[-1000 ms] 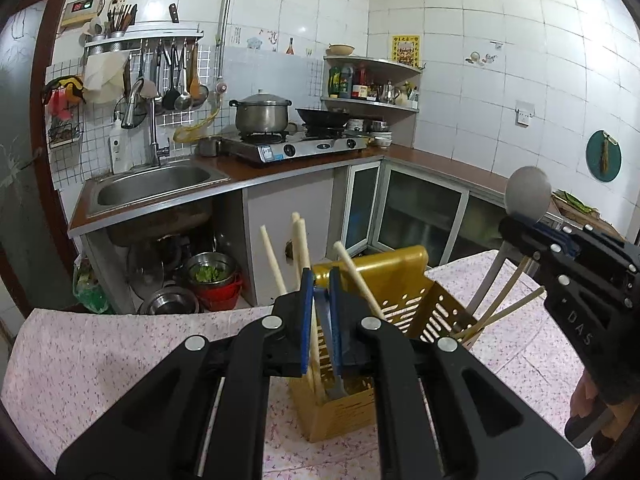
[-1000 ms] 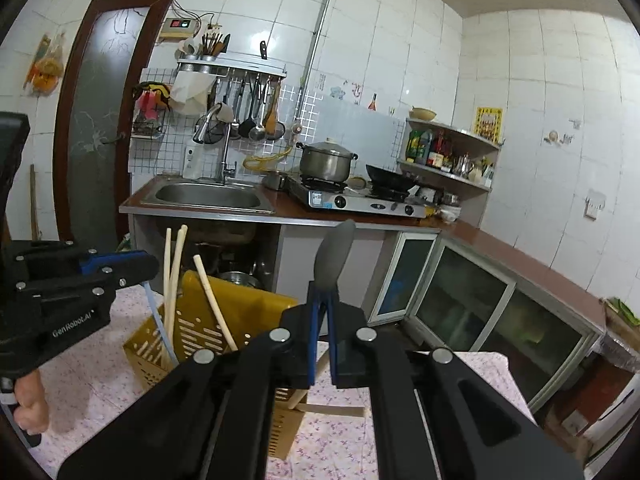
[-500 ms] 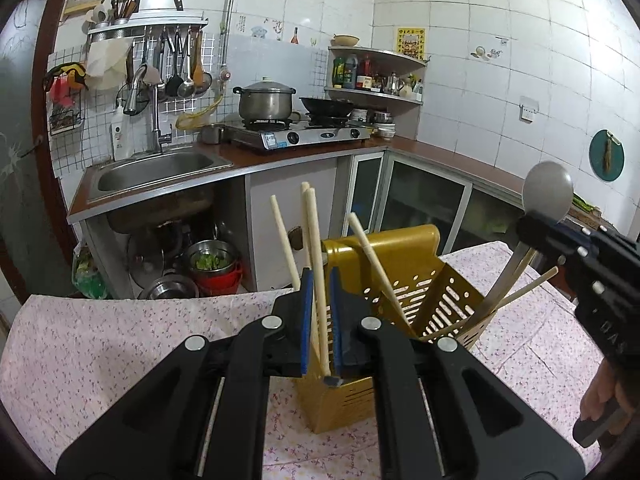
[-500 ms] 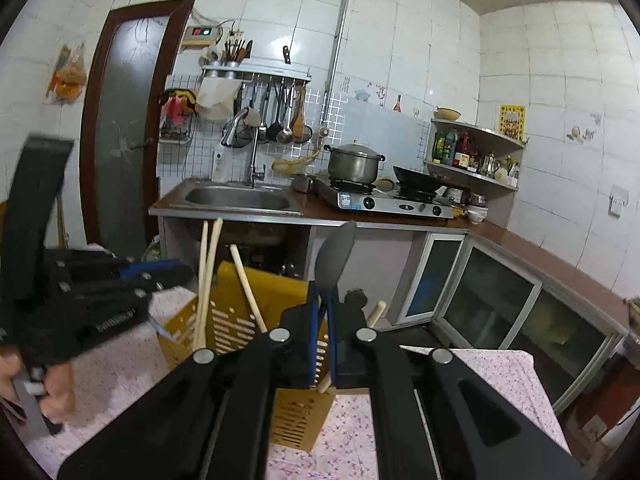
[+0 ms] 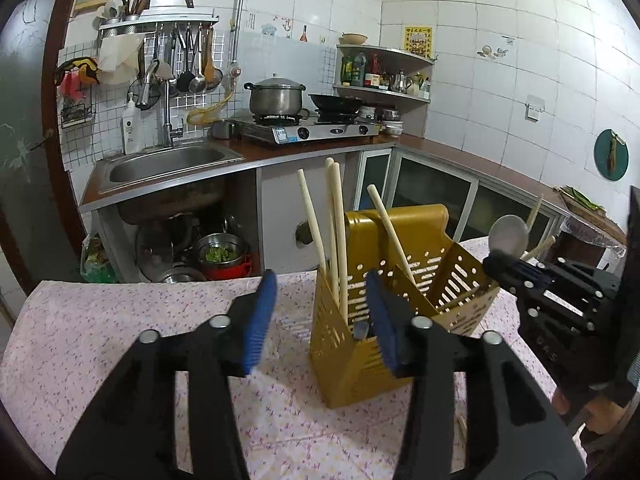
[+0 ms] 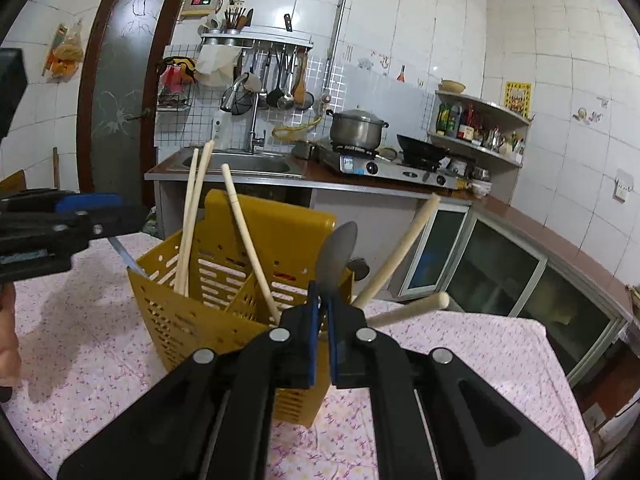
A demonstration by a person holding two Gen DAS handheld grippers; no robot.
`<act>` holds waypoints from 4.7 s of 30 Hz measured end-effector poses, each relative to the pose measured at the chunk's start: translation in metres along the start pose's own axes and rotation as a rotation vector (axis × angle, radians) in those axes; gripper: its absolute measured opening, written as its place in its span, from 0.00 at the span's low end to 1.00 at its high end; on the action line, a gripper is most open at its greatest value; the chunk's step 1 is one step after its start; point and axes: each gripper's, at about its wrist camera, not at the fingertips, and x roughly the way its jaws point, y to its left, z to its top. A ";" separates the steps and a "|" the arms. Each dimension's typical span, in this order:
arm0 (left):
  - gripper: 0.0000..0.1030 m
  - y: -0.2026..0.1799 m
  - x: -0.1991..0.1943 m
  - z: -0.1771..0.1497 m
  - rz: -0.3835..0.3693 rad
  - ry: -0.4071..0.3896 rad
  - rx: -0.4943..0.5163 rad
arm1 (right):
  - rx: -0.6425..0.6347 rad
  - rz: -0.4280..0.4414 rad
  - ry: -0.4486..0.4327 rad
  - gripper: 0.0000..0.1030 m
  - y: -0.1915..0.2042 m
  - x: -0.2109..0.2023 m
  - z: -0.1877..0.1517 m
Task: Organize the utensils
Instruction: 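Lower the knife into the holder and open the left tool while the right tool drops the spoon in, then move both open tools back down toward the fork and chopstick on the cloth, then close the right tool on the green-handled fork while the left tool grasps the chopstick, then lift the chopstick and the fork and carry them above the yellow holder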
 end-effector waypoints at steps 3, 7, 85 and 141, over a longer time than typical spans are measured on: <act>0.65 0.003 -0.012 -0.004 0.014 -0.001 -0.011 | 0.017 0.009 0.020 0.05 -0.002 -0.005 0.001; 0.80 0.013 -0.031 -0.007 0.040 -0.003 -0.031 | 0.069 0.025 0.032 0.31 -0.011 -0.023 0.007; 0.95 -0.050 -0.045 -0.134 -0.060 0.348 -0.039 | 0.495 0.132 0.434 0.03 -0.049 -0.053 -0.139; 0.05 -0.134 0.019 -0.135 -0.106 0.512 -0.012 | 0.482 0.119 0.421 0.02 -0.089 -0.068 -0.167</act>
